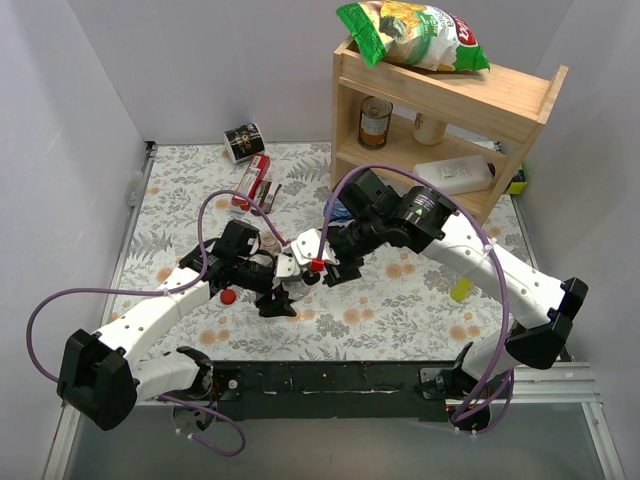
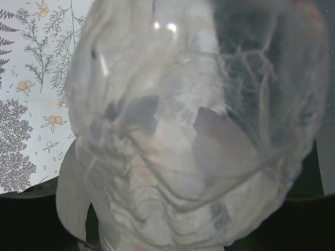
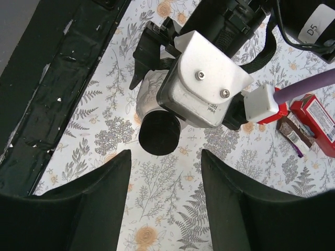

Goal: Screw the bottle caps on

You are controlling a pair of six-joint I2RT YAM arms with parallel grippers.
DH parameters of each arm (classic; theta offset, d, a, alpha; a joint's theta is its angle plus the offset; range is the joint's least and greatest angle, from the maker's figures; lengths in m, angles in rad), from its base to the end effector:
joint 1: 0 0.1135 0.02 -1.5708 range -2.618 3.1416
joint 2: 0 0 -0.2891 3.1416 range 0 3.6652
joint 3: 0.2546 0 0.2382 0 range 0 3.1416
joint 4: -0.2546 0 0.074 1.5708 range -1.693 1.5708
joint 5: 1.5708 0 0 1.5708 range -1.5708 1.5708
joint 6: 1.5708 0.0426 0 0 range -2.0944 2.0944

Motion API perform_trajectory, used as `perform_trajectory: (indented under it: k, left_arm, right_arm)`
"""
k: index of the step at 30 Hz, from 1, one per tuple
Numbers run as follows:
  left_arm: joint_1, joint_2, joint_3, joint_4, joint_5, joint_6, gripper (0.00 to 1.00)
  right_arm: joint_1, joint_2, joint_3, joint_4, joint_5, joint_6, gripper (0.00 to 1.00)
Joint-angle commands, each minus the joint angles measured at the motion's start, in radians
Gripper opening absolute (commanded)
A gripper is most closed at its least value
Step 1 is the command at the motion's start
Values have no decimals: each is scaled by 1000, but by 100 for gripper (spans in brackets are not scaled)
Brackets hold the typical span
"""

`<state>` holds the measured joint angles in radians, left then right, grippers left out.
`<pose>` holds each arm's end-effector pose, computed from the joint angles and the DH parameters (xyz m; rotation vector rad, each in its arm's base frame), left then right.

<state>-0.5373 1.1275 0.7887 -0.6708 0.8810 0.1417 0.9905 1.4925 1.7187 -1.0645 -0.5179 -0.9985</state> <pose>0.1440 -0.1240 0.2690 1.1418 2.2228 -1.2848 0.1374 0.2481 0.4293 -2.0926 1.0763 0.6165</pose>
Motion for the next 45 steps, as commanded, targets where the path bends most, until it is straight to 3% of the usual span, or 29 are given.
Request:
perform_trajectory:
  k: [1,13,16,17,19,23,27,28,29,30,31,38,45]
  left_arm:
    - [-3,-11,41,-9,44,18,0]
    - [-3,-8,41,14,53,-4,0]
    - [-3,-11,35,23,49,-14,0]
    - [-3,-12,34,30,46,-27,0]
    - [-4,-17,15,77,26,-63,0]
    - [-9,-95,-69,288,-127,-267,0]
    - [-10,-127,-106,415,-165,-390,0]
    - [-10,-120,-103,410,-166,-404,5]
    - [-10,-114,-97,399,-168,-410,26]
    - [-10,-118,-100,396,-177,-421,92]
    - [-10,-124,-104,401,-181,-427,98]
    - [-3,-133,-111,329,-286,-316,98]
    - [0,-118,-121,283,-304,-240,98]
  right_arm:
    - [17,9,15,38,2,-25,62]
    - [50,34,15,41,-13,-19,47]
    - [50,44,22,37,-16,12,30]
    - [48,51,38,35,-17,36,21]
    - [30,87,71,34,-46,110,14]
    - [-76,179,163,43,-171,563,2]
    - [-96,158,110,75,-143,574,1]
    - [-98,163,128,45,-122,563,1]
    - [-98,163,133,26,-107,546,1]
    - [-98,155,133,12,-91,508,1]
    - [-99,149,130,-27,-62,477,1]
    - [-125,74,43,-219,96,267,1]
    - [-216,34,-76,-235,308,215,1]
